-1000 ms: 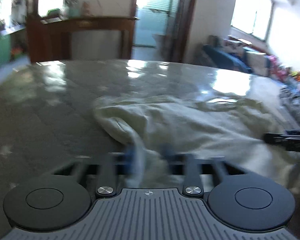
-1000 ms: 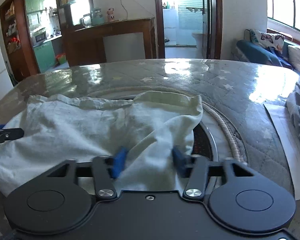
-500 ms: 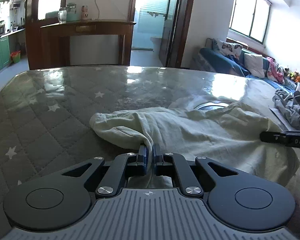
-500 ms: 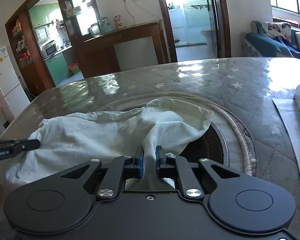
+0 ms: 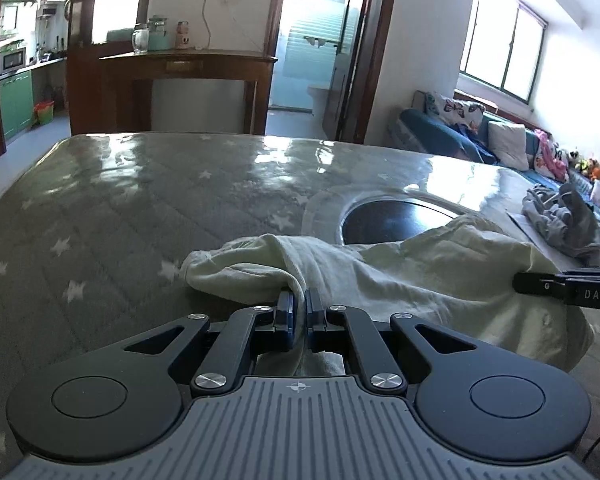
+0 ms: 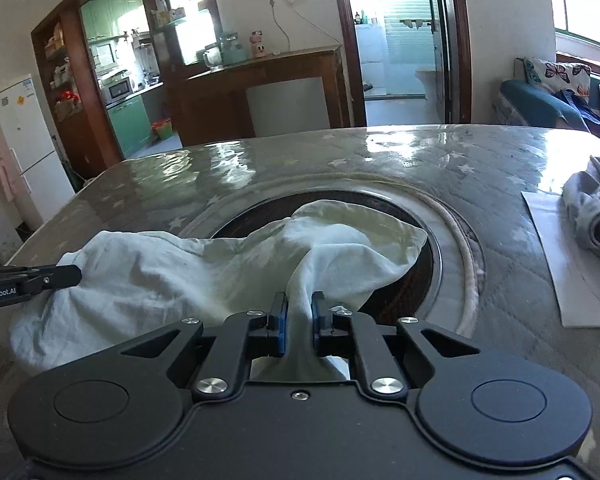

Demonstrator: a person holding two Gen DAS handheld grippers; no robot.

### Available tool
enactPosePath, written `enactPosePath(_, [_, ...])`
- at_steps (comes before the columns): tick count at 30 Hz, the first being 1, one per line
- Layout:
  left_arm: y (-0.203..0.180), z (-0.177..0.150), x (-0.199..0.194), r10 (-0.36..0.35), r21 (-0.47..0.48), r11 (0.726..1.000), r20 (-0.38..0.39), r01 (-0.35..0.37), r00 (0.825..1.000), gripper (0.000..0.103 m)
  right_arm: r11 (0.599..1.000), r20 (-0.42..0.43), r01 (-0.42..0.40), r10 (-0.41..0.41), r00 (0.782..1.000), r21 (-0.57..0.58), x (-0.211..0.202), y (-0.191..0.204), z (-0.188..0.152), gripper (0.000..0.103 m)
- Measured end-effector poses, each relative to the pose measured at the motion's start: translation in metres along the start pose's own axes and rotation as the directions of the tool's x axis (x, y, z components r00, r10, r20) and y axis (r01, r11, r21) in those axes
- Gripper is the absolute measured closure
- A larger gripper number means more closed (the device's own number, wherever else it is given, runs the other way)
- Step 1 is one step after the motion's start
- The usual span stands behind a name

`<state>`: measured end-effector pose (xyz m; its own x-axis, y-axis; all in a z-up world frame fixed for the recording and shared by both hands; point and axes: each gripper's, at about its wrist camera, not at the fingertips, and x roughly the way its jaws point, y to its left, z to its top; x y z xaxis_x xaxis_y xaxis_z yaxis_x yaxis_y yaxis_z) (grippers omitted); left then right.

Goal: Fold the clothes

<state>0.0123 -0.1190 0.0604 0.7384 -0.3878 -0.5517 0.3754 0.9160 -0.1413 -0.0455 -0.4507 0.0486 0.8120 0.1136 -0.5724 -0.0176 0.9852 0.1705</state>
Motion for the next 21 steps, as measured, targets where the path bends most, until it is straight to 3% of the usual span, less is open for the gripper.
enactPosePath(7, [-0.002,-0.034,-0.008,0.034,0.016,0.999,-0.033,-0.034,0.999,0.094,1.000,-0.028,0.000,0.000,1.000,0.012,-0.010,-0.004,-0.021,0.090])
enactPosePath(11, [-0.003,-0.043,-0.011,0.055,0.028,0.998,-0.014,-0.055,0.998,0.082,1.000,-0.029,0.003,-0.003,1.000,0.022,-0.006,-0.005,-0.029,0.090])
enactPosePath(14, [-0.004,-0.044,-0.015,0.082,0.057,0.995,0.009,-0.082,0.997,0.049,1.000,-0.015,0.014,-0.014,1.000,0.015,-0.005,-0.002,-0.029,0.088])
enactPosePath(15, [-0.005,-0.044,-0.018,0.095,0.072,0.993,0.021,-0.096,0.995,0.035,1.000,-0.009,0.019,-0.019,1.000,0.021,-0.006,-0.002,-0.030,0.082])
enactPosePath(16, [-0.004,-0.043,-0.019,0.092,0.075,0.993,0.029,-0.094,0.995,0.028,0.999,-0.001,0.021,-0.021,1.000,0.030,-0.006,-0.003,-0.029,0.077])
enactPosePath(17, [-0.003,-0.043,-0.025,0.085,0.073,0.993,0.056,-0.088,0.995,0.020,0.999,0.009,0.019,-0.020,1.000,0.037,-0.009,-0.003,-0.030,0.063])
enactPosePath(18, [-0.002,-0.043,-0.026,0.083,0.072,0.994,0.063,-0.088,0.995,0.018,0.999,0.020,0.016,-0.017,1.000,0.042,-0.013,-0.004,-0.032,0.047])
enactPosePath(21, [0.004,-0.038,-0.033,0.100,0.080,0.991,0.107,-0.108,0.989,0.013,0.998,0.083,0.029,-0.034,0.996,0.056,-0.029,-0.008,-0.033,0.019])
